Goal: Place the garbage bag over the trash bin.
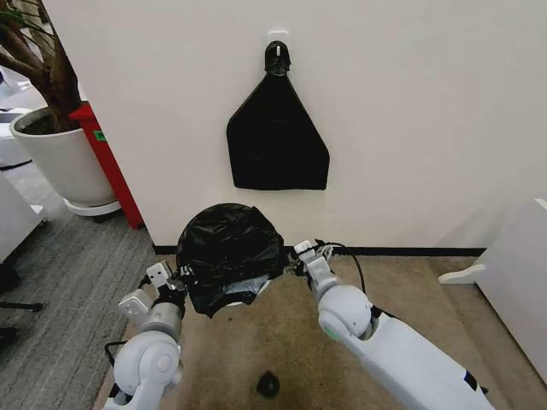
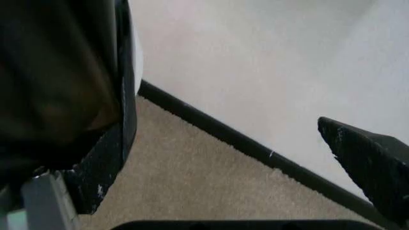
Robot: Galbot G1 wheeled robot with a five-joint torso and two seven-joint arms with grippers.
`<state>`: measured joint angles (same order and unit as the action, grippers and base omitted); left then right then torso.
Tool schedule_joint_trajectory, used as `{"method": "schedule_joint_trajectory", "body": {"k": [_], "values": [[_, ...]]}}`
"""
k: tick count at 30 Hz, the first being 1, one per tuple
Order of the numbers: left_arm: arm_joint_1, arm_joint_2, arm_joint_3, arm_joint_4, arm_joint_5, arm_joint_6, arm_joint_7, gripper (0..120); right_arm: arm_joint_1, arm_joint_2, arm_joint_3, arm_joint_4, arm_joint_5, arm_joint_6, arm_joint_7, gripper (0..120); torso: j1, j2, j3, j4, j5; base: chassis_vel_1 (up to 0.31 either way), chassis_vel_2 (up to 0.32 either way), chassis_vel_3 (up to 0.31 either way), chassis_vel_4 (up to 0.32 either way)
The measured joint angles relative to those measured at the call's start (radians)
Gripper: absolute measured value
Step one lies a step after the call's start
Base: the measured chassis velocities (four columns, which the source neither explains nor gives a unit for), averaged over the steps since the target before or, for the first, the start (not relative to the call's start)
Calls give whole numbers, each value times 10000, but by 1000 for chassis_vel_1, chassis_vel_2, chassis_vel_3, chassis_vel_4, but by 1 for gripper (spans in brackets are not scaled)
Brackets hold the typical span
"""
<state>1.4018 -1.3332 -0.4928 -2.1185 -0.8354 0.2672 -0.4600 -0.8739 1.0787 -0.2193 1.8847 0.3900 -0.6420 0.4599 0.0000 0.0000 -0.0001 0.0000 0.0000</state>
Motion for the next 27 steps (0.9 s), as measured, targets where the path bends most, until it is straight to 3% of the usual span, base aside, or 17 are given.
{"method": "schedule_joint_trajectory", "body": {"k": [12, 27], "values": [[-197, -685, -16, -172, -2106, -21, -1354, 1, -1257, 499, 500, -413, -1103, 689, -594, 100, 0, 0, 0, 1, 1, 0, 0, 0, 0], [-339, -1131, -78, -174, -2638, -392, -1639, 1, -2467, 619, 808, -416, -2001, 1281, -1023, 100, 0, 0, 0, -1, 4, 0, 0, 0, 0]]}}
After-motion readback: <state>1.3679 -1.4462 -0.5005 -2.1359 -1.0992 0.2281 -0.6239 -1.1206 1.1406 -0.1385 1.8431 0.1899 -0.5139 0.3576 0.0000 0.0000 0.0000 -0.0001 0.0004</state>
